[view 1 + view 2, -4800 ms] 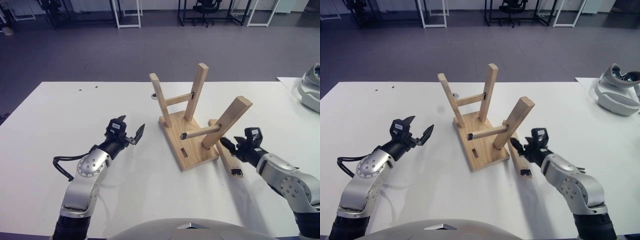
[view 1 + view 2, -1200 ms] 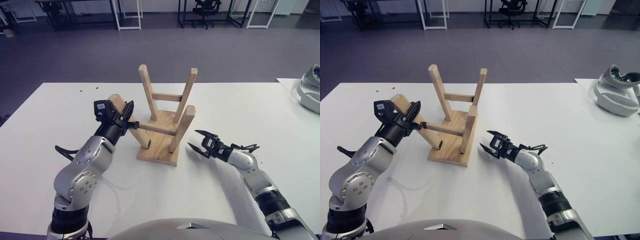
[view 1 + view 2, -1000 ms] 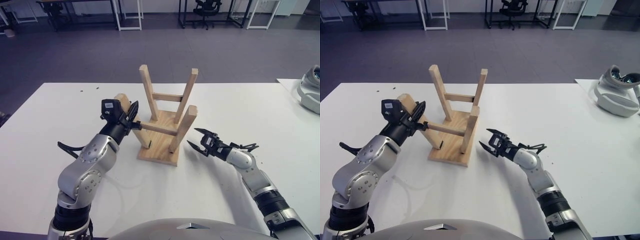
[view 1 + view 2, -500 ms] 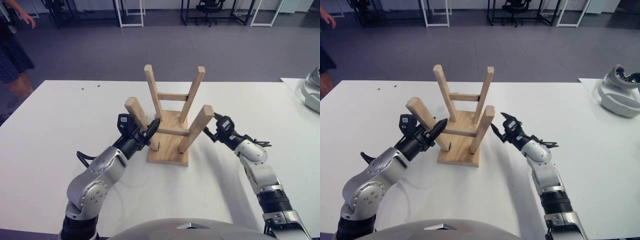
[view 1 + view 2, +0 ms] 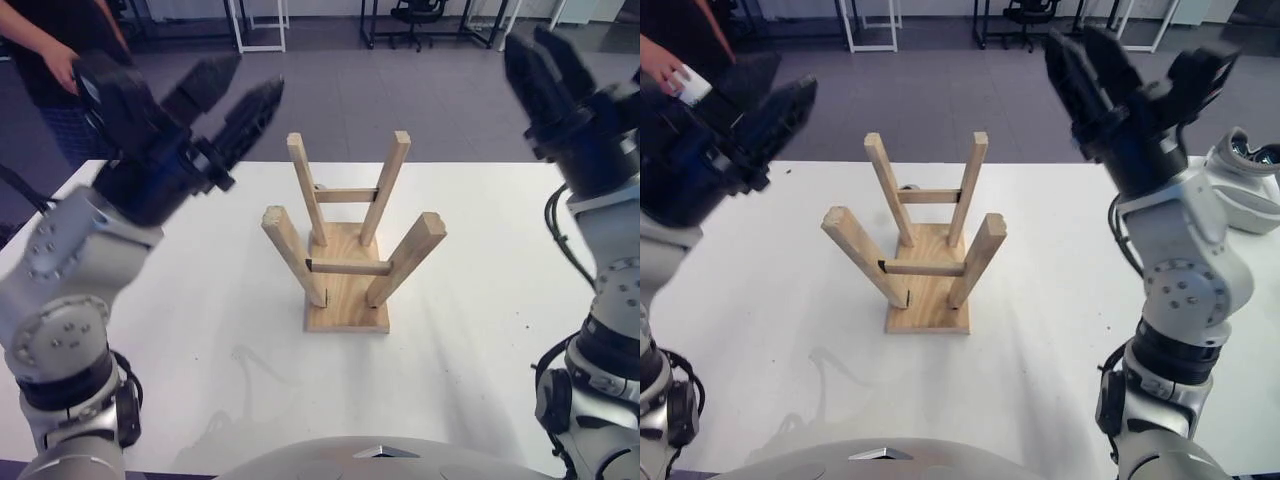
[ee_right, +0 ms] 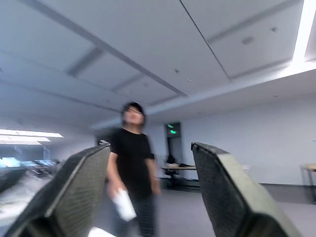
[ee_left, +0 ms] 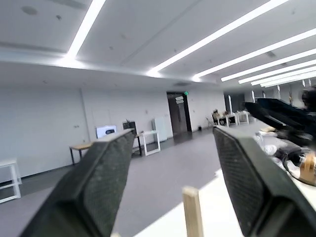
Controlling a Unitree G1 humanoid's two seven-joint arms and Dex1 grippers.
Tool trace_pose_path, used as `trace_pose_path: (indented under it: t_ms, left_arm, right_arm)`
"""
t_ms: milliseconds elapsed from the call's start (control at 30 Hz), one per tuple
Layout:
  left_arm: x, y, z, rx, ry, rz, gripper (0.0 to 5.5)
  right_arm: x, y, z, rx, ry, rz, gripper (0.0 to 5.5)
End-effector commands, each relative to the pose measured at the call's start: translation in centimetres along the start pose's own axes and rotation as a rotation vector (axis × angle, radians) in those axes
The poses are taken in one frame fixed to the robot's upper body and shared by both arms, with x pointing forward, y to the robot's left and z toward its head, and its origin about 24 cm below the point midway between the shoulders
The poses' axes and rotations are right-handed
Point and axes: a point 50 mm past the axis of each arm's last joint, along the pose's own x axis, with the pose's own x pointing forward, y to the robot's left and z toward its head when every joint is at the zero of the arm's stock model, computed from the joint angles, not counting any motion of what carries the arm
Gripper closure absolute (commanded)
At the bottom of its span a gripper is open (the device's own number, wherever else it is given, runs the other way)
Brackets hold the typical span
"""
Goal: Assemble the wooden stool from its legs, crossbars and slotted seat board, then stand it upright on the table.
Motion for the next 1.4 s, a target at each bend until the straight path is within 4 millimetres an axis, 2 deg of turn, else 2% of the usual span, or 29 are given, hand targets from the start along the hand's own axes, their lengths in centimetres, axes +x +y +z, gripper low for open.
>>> trace_pose_path:
  t_ms: [33, 67, 100, 133, 167, 233, 300, 367, 433, 500, 567, 600, 667, 700, 733, 767, 833, 900, 933, 1000, 1033, 1133, 1167, 1200, 1267, 1300, 1333, 1400]
  left_arm:
    - [-0.9, -0.1, -6.6, -0.275, 0.188, 0.043, 2.60]
    - [-2.1, -0.9, -10.2, -0.346, 0.317, 0.053, 2.60]
    - [-3.3, -1.9, -12.9, -0.391, 0.426, 0.057, 2.60]
    - [-4.4, -3.1, -15.2, -0.441, 0.514, 0.055, 2.60]
    - [-5.6, -3.8, -16.9, -0.452, 0.591, 0.070, 2.60]
    - [-6.4, -3.8, -18.0, -0.435, 0.639, 0.098, 2.60]
    - [-5.2, -3.0, -16.9, -0.396, 0.579, 0.092, 2.60]
    - [-3.6, -2.3, -14.7, -0.371, 0.471, 0.078, 2.60]
    - [-2.3, -1.8, -11.7, -0.350, 0.338, 0.050, 2.60]
    - [-1.2, -0.3, -7.6, -0.325, 0.168, 0.045, 2.60]
    - [-1.6, 2.2, -4.0, -0.302, 0.036, 0.083, 2.60]
    - [-2.6, 3.8, -3.2, -0.287, 0.021, 0.140, 2.60]
    - [-6.0, 6.8, -4.0, -0.254, 0.115, 0.271, 2.60]
    - [-7.7, 7.5, -4.9, -0.243, 0.187, 0.315, 2.60]
    - [-9.6, 7.6, -6.5, -0.220, 0.305, 0.329, 2.60]
    - [-11.1, 7.3, -7.6, -0.211, 0.401, 0.321, 2.60]
    - [-14.4, 5.7, -9.6, -0.272, 0.580, 0.252, 2.60]
    - [-17.0, 4.6, -10.8, -0.326, 0.712, 0.207, 2.60]
    - [-18.0, 4.2, -11.4, -0.325, 0.781, 0.192, 2.60]
    - [-19.2, 3.3, -12.3, -0.311, 0.883, 0.143, 2.60]
    - [-19.6, 2.8, -12.7, -0.294, 0.942, 0.108, 2.60]
    - [-20.7, 1.4, -13.9, -0.233, 1.120, -0.013, 2.60]
    - [-20.5, 0.8, -14.2, -0.237, 1.128, -0.054, 2.60]
    - [-20.1, 0.4, -14.5, -0.243, 1.124, -0.084, 2.60]
    - [-19.2, -0.6, -15.5, -0.219, 1.151, -0.161, 2.60]
    - [-19.1, -0.8, -15.9, -0.196, 1.179, -0.190, 2.60]
    - [-19.1, -1.0, -16.2, -0.179, 1.202, -0.207, 2.60]
    - [-19.1, -1.0, -16.6, -0.165, 1.227, -0.228, 2.60]
  right_arm:
    - [-2.0, 0.8, -7.7, 0.126, 0.369, -0.055, 2.43]
    - [-3.9, 0.4, -11.0, 0.163, 0.523, -0.135, 2.43]
    - [-5.8, 0.1, -13.2, 0.183, 0.644, -0.200, 2.43]
    - [-7.2, -0.2, -14.6, 0.172, 0.723, -0.244, 2.43]
    - [-7.5, -0.3, -14.8, 0.169, 0.734, -0.249, 2.43]
    - [-6.5, -0.1, -13.9, 0.155, 0.682, -0.209, 2.43]
    - [-5.3, 0.4, -13.0, 0.144, 0.615, -0.158, 2.43]
    - [-4.3, 1.0, -12.0, 0.149, 0.537, -0.106, 2.43]
    - [-3.5, 0.4, -10.8, 0.153, 0.447, -0.109, 2.43]
    - [-3.3, -1.5, -9.8, 0.111, 0.395, -0.179, 2.43]
    - [-3.9, -3.1, -9.5, 0.058, 0.402, -0.241, 2.43]
    - [-4.5, -3.4, -10.1, 0.024, 0.443, -0.243, 2.43]
    - [-6.3, -2.7, -12.3, 0.017, 0.562, -0.195, 2.43]
    - [-7.0, -1.7, -13.4, 0.036, 0.618, -0.127, 2.43]
    - [-7.5, 0.4, -14.2, 0.089, 0.655, -0.007, 2.43]
    - [-7.6, 2.3, -14.6, 0.141, 0.666, 0.097, 2.43]
    - [-6.4, 5.6, -14.5, 0.303, 0.562, 0.214, 2.43]
    - [-5.6, 7.1, -14.5, 0.371, 0.528, 0.261, 2.43]
    - [-5.6, 7.2, -14.4, 0.356, 0.542, 0.276, 2.43]
    - [-5.6, 6.4, -13.3, 0.252, 0.552, 0.287, 2.43]
    - [-5.2, 5.3, -11.9, 0.198, 0.520, 0.276, 2.43]
    - [-3.2, 0.6, -4.0, 0.059, 0.287, 0.216, 2.43]
    - [-4.2, -1.4, -3.0, 0.073, 0.278, 0.170, 2.43]
    - [-5.4, -2.8, -3.0, 0.089, 0.305, 0.129, 2.43]
    - [-10.6, -6.3, -7.1, 0.122, 0.523, -0.044, 2.43]
    - [-12.2, -7.4, -8.9, 0.122, 0.571, -0.132, 2.43]
    - [-13.2, -8.4, -10.3, 0.113, 0.593, -0.205, 2.43]
    - [-13.1, -10.4, -12.8, 0.077, 0.574, -0.372, 2.43]
